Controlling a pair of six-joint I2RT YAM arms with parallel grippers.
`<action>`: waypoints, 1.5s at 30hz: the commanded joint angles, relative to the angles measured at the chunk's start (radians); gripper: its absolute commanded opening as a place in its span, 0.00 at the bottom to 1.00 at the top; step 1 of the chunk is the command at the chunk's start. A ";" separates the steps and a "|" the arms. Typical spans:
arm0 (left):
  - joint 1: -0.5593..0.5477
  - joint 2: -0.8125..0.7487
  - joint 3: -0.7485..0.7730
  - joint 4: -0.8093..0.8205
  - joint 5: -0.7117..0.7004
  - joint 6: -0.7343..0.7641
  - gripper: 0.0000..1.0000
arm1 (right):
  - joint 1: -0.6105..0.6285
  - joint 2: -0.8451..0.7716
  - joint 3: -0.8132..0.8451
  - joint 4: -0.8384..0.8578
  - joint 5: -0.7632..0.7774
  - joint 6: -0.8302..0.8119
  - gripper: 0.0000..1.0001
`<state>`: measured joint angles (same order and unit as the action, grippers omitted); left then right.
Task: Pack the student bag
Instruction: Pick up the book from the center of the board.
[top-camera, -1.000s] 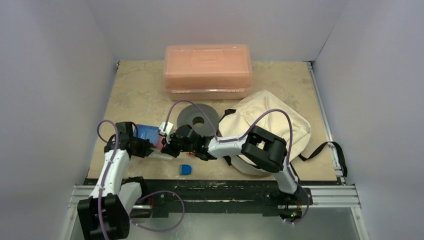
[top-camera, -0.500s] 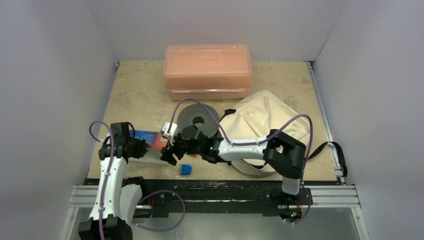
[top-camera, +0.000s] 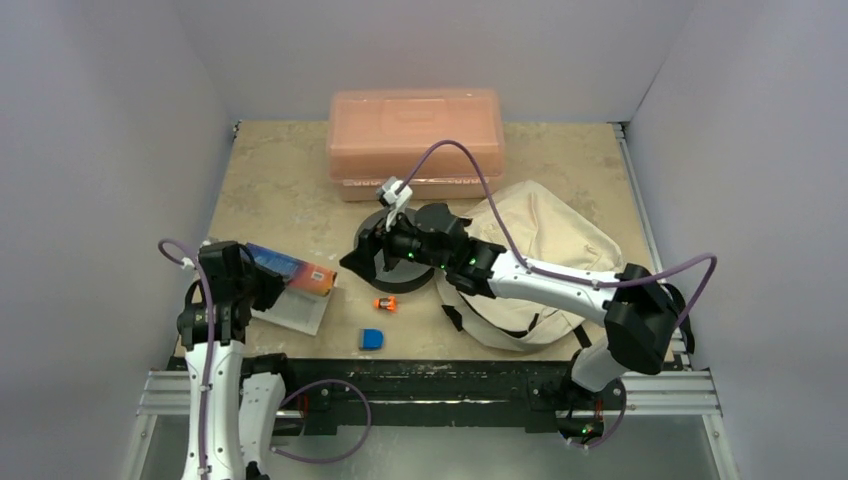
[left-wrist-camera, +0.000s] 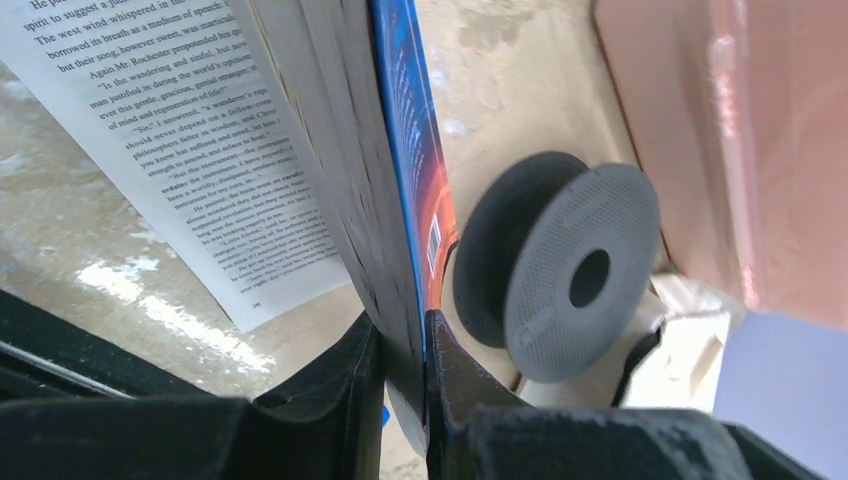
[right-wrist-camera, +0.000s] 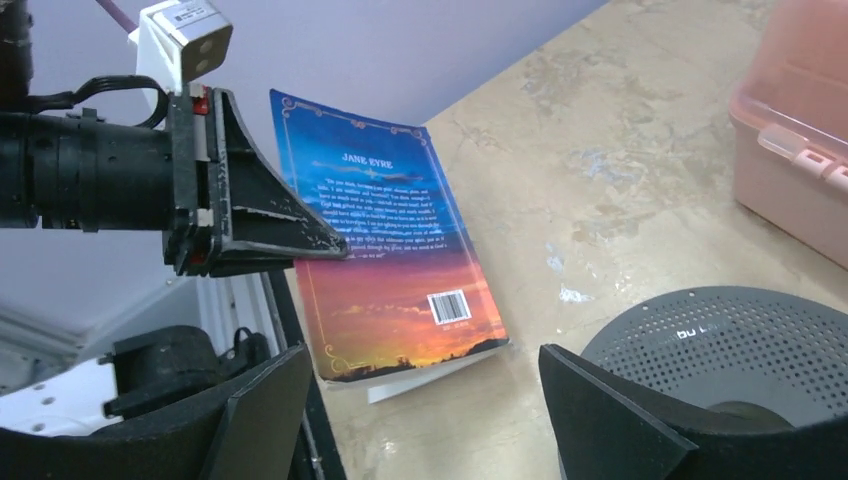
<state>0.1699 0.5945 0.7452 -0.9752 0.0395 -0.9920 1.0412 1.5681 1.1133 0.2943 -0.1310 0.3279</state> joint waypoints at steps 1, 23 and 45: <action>0.005 -0.003 0.154 0.203 0.161 0.128 0.00 | -0.053 -0.061 0.052 -0.086 -0.071 0.106 0.88; -0.113 -0.001 0.345 0.600 0.836 0.233 0.00 | -0.302 -0.129 -0.059 0.170 -0.541 0.535 0.97; -0.161 0.070 0.217 0.665 0.937 0.283 0.00 | -0.303 -0.124 -0.235 0.655 -0.680 0.849 0.00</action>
<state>0.0128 0.6636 0.9661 -0.4507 0.9604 -0.7666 0.7044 1.4986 0.8604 0.8413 -0.7593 1.1828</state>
